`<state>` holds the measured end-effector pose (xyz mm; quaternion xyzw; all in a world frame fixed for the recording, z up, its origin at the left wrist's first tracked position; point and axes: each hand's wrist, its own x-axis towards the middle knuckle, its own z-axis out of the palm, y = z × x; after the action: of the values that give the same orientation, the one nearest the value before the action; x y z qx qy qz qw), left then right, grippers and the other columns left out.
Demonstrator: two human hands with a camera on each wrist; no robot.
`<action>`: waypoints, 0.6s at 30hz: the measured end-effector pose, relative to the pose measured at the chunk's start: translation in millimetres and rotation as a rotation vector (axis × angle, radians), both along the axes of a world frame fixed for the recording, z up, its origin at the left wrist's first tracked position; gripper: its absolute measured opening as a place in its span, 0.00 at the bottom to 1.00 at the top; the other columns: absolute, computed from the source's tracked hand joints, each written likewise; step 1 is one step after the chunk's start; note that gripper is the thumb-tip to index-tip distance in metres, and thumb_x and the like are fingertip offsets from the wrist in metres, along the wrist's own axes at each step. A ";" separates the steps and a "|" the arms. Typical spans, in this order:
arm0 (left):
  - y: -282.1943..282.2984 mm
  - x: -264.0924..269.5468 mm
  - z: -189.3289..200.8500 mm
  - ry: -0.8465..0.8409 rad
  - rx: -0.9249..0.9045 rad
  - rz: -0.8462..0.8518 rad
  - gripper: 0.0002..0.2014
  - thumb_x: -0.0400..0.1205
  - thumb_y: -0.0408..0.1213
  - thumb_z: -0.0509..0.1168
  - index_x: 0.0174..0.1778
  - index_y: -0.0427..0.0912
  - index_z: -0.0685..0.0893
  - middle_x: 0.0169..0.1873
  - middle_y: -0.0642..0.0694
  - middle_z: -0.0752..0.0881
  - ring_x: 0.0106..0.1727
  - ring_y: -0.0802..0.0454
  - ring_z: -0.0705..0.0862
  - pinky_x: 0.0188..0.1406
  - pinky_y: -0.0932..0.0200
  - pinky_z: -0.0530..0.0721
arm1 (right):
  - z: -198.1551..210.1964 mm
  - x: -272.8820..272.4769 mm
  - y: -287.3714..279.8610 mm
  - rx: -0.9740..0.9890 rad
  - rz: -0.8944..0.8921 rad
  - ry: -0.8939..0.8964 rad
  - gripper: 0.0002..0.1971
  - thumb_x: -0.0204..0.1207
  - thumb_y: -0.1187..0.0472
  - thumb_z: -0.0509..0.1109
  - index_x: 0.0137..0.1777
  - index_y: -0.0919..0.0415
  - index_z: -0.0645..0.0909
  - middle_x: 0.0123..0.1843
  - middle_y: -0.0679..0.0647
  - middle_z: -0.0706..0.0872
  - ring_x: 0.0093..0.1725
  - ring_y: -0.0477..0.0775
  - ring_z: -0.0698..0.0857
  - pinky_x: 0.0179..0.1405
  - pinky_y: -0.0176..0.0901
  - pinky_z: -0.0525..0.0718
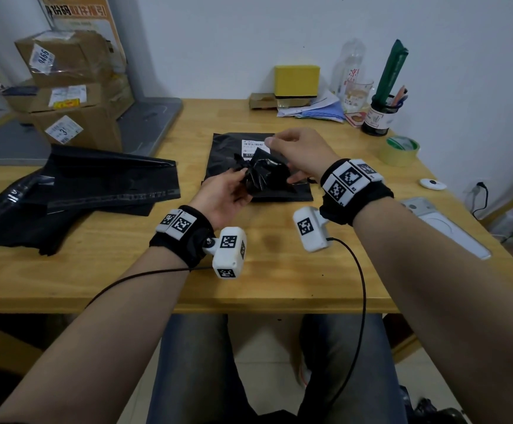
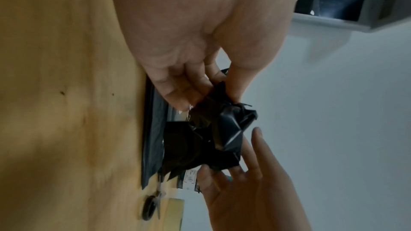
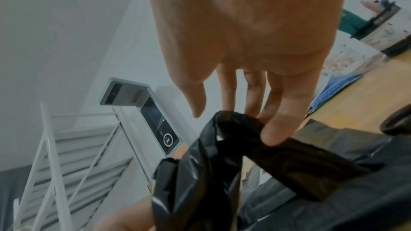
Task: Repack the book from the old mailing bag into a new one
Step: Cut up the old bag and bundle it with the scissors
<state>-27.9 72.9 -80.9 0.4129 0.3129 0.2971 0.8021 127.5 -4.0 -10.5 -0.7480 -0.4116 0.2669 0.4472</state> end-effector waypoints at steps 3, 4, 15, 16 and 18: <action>-5.1 -1.6 2.2 0.034 0.111 0.013 0.05 0.84 0.28 0.65 0.45 0.42 0.80 0.44 0.41 0.89 0.45 0.47 0.88 0.43 0.52 0.89 | -5.6 -5.7 -3.9 -0.032 0.127 0.095 0.09 0.83 0.66 0.70 0.56 0.61 0.92 0.49 0.53 0.90 0.50 0.55 0.89 0.36 0.45 0.93; -6.6 -2.7 3.4 0.039 0.143 0.022 0.05 0.83 0.26 0.65 0.48 0.41 0.81 0.45 0.41 0.89 0.45 0.46 0.89 0.43 0.50 0.90 | -7.8 -7.2 -5.3 -0.040 0.150 0.123 0.10 0.82 0.70 0.70 0.55 0.63 0.92 0.47 0.54 0.91 0.48 0.55 0.90 0.37 0.45 0.93; -44.3 -4.8 1.4 0.171 0.256 0.151 0.12 0.82 0.23 0.67 0.61 0.35 0.83 0.53 0.36 0.90 0.50 0.43 0.90 0.46 0.48 0.92 | -31.2 -17.1 -49.2 0.049 0.185 0.258 0.18 0.72 0.79 0.76 0.60 0.66 0.90 0.54 0.63 0.92 0.48 0.58 0.92 0.48 0.45 0.93; -49.6 -3.2 0.2 0.177 0.265 0.166 0.10 0.82 0.23 0.67 0.57 0.35 0.85 0.51 0.36 0.90 0.48 0.43 0.90 0.43 0.50 0.92 | -35.3 -17.9 -54.0 0.060 0.180 0.239 0.18 0.71 0.79 0.76 0.59 0.65 0.90 0.53 0.62 0.92 0.50 0.59 0.92 0.50 0.47 0.93; -61.4 -0.2 -2.3 0.192 0.296 0.191 0.07 0.81 0.22 0.68 0.51 0.34 0.87 0.47 0.35 0.90 0.46 0.42 0.91 0.38 0.53 0.91 | -41.6 -18.3 -64.7 0.084 0.151 0.229 0.17 0.70 0.79 0.77 0.55 0.61 0.92 0.52 0.60 0.93 0.53 0.59 0.93 0.55 0.51 0.93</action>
<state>-28.1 11.6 -83.2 0.5212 0.3788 0.3739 0.6672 109.2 -68.6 -52.1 -0.6602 -0.4237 0.3658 0.5008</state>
